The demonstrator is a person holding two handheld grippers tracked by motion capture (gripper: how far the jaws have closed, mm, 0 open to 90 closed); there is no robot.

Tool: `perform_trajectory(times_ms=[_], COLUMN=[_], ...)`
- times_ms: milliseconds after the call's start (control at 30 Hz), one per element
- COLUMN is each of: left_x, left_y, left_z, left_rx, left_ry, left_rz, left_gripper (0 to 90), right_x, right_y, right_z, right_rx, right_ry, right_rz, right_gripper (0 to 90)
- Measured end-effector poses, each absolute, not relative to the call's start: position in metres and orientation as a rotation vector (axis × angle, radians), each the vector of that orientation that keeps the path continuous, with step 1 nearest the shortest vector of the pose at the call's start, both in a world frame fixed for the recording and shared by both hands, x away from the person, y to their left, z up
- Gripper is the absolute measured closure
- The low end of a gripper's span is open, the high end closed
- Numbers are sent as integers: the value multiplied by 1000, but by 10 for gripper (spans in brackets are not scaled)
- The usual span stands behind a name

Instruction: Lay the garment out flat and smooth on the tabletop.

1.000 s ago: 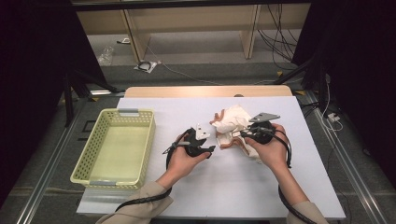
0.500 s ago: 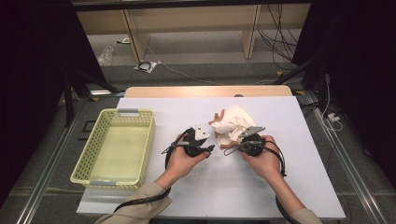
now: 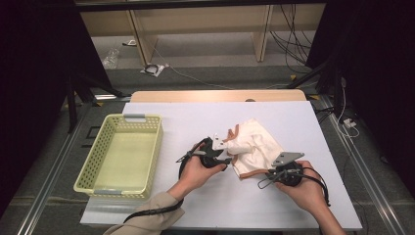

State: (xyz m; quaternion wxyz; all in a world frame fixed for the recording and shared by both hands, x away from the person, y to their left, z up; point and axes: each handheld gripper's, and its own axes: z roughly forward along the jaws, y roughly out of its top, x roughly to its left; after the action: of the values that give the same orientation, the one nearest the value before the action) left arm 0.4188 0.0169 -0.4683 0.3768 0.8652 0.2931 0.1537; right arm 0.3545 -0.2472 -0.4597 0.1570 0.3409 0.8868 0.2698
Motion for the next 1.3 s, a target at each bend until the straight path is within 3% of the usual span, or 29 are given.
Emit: perform_trajectory(times_ms=[267, 400, 467, 767, 867, 1033, 1233, 1300], left_x=[418, 422, 426, 432, 431, 431, 429, 429], left_y=[13, 12, 10, 10, 10, 10, 17, 21], left_z=[-463, -460, -456, -455, -455, -455, -454, -455], left_rx=[2182, 2169, 2159, 2162, 2165, 2166, 2162, 2165], left_ry=[748, 744, 754, 763, 761, 762, 766, 765], left_rz=[367, 387, 398, 417, 418, 421, 414, 409], left_gripper=[503, 556, 605, 637, 637, 633, 580, 524], right_x=[344, 340, 344, 368, 370, 369, 352, 338], right_y=[-249, -229, -205, -164, -164, -170, -179, -189], right_z=[-444, -436, -442, -472, -478, -479, -468, -465], right_rx=[963, 904, 852, 839, 910, 958, 882, 848], right_ry=[2463, 2409, 2460, 2589, 2600, 2574, 2664, 2697], right_rz=[792, 896, 920, 810, 807, 834, 802, 796], right_gripper=[676, 629, 612, 560, 621, 828, 835, 835])
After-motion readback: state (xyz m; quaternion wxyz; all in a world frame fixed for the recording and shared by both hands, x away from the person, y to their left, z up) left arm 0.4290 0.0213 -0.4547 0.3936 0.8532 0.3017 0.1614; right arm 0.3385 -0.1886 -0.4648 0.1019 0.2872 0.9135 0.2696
